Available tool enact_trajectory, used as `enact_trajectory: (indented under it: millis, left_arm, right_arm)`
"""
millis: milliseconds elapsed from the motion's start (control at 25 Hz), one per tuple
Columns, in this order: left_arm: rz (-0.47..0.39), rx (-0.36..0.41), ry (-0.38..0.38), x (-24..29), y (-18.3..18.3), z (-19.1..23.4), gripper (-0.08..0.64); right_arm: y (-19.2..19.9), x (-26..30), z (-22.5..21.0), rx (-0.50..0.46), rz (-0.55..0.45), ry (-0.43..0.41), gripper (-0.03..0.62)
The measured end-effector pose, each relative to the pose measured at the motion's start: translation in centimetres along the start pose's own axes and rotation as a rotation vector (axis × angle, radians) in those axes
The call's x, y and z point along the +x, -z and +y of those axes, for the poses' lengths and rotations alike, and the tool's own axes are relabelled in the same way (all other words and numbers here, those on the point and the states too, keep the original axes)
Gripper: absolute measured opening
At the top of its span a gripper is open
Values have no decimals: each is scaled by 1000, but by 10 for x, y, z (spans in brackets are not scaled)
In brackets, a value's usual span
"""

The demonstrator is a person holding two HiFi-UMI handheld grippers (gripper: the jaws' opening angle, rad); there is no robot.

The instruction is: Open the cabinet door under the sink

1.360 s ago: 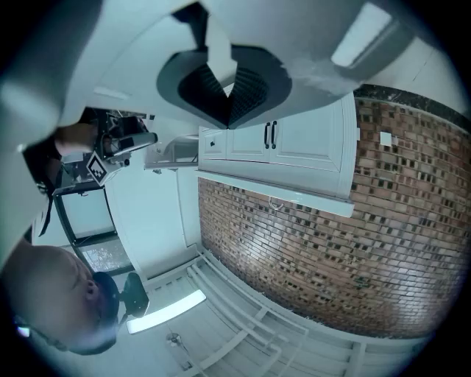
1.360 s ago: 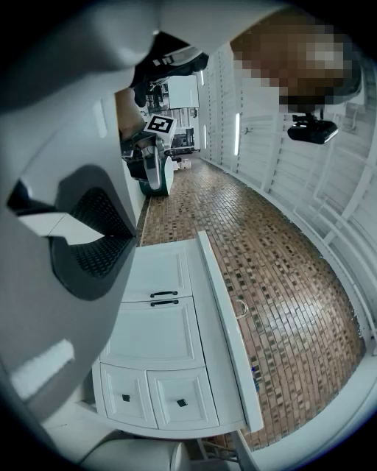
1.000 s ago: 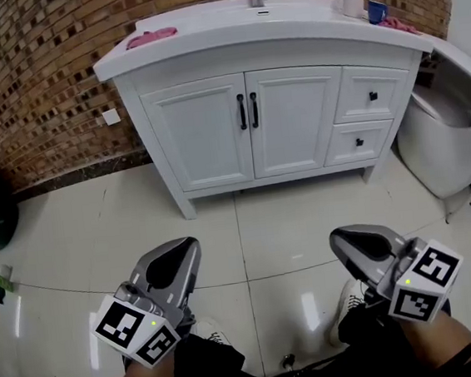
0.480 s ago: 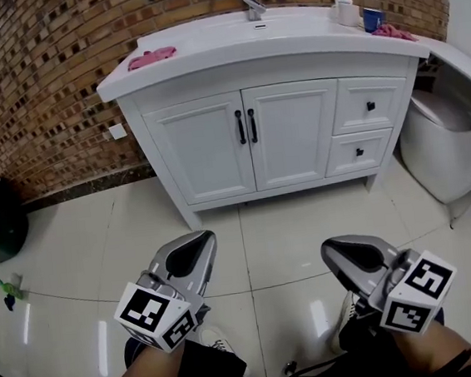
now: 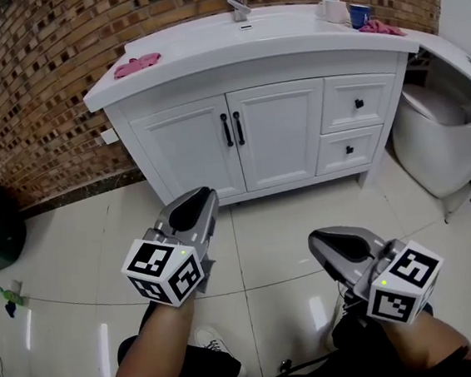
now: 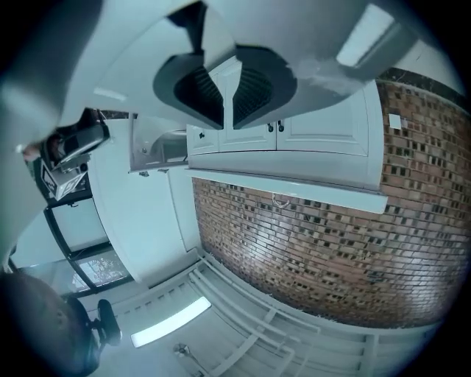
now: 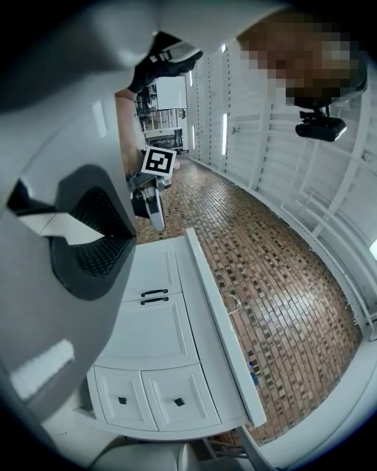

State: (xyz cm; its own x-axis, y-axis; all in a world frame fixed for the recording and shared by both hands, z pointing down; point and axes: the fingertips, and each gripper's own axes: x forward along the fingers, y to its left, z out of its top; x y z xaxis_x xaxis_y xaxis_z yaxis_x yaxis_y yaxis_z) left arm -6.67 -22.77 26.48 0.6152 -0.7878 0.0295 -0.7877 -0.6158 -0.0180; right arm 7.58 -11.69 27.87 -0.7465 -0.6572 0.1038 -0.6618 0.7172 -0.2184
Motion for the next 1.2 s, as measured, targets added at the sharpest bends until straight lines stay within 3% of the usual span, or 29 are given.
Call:
enact_trajectory:
  millis: [160, 520, 880, 1200]
  left_arm:
    - [-9, -15, -14, 25, 4, 13, 78]
    - [-5, -7, -72, 81, 21, 67, 109]
    - [48, 0, -93, 143, 46, 99, 115]
    - [65, -6, -101, 182, 56, 119, 125]
  right_arm:
    - [-2, 6, -1, -61, 21, 2, 8]
    - [-6, 16, 7, -53, 32, -63, 8]
    - [3, 16, -37, -6, 61, 17, 8]
    - [7, 25, -67, 2, 83, 30, 8]
